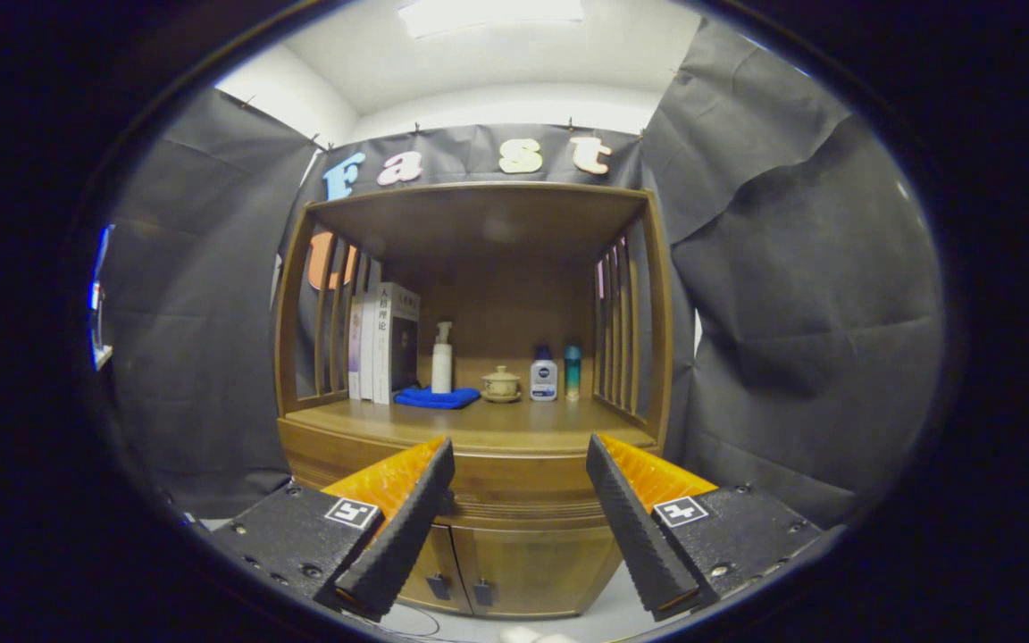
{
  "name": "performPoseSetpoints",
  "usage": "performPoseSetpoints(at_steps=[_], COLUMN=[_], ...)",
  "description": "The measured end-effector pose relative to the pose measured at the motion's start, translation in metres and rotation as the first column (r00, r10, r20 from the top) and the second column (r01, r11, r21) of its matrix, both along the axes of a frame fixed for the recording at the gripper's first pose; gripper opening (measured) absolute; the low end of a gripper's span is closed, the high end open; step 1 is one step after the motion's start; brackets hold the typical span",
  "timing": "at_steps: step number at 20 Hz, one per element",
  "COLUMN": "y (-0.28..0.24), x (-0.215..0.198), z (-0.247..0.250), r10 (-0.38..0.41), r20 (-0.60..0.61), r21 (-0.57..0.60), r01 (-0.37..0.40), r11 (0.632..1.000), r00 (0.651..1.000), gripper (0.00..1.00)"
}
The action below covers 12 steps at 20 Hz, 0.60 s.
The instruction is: Pull open the drawer, take out the items inside it, and place them on the countertop above the cabinet.
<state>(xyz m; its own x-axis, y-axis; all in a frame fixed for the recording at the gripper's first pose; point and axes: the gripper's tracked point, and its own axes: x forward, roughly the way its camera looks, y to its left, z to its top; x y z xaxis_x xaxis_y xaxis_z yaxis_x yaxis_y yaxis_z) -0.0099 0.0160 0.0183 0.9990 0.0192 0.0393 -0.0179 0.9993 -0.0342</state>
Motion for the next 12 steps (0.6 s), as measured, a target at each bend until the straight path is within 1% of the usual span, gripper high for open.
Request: performPoseSetpoints(at_steps=[7, 10, 12], y=[0.006, 0.014, 0.026], x=[0.002, 0.005, 0.01], z=[-0.008, -0.013, -0.029], r10=[0.0, 0.009, 0.031], r20=[-0.02, -0.011, -0.047], r21=[-0.008, 0.023, 0.039], r01=[0.0, -0.008, -0.029], r11=[1.0, 1.0, 0.999], r00=[1.0, 1.0, 0.998], gripper=[0.97, 0.97, 0.97])
